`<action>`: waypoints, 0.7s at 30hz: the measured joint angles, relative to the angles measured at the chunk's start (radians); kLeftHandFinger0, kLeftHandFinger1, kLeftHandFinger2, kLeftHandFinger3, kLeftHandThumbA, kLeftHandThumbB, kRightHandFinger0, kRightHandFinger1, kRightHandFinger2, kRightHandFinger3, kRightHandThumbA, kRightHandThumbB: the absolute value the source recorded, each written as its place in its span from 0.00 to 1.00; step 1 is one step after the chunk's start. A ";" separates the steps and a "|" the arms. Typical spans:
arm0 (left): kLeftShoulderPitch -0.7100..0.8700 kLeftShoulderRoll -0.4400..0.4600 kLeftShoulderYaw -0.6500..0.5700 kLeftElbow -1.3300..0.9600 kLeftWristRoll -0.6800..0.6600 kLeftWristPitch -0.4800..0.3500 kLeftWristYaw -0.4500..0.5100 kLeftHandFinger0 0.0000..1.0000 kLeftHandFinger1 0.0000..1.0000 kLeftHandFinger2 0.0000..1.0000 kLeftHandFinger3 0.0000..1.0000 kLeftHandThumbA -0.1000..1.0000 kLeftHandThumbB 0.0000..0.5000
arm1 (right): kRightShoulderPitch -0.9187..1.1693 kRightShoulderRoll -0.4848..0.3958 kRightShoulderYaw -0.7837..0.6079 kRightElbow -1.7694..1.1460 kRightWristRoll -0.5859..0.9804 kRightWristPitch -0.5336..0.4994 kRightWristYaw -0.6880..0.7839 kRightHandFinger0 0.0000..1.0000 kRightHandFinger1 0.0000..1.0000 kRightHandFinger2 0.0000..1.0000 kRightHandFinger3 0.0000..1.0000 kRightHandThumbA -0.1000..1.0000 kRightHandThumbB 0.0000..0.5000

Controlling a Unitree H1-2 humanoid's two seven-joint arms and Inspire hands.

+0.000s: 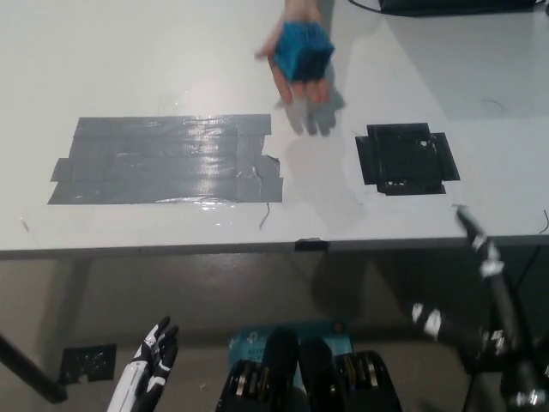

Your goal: A person hands a rubik's cube to the robot and rhe robot picks it up with its right hand and places it on the black spot on the desk infron tof it

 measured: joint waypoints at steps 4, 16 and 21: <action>0.008 -0.002 -0.006 0.000 0.001 -0.002 0.000 1.00 1.00 1.00 1.00 0.85 0.16 | -0.143 -0.011 -0.022 0.004 0.004 0.072 0.019 1.00 1.00 1.00 1.00 0.95 0.59; -0.014 -0.002 -0.010 0.002 0.005 -0.008 0.000 1.00 1.00 1.00 1.00 0.86 0.15 | -0.557 -0.045 -0.005 0.421 0.027 0.149 0.069 1.00 1.00 1.00 1.00 1.00 0.85; -0.043 -0.003 -0.011 0.003 0.005 -0.010 0.000 1.00 1.00 1.00 1.00 0.87 0.14 | -0.705 -0.041 0.011 0.601 0.031 0.162 0.078 1.00 1.00 1.00 1.00 0.95 0.91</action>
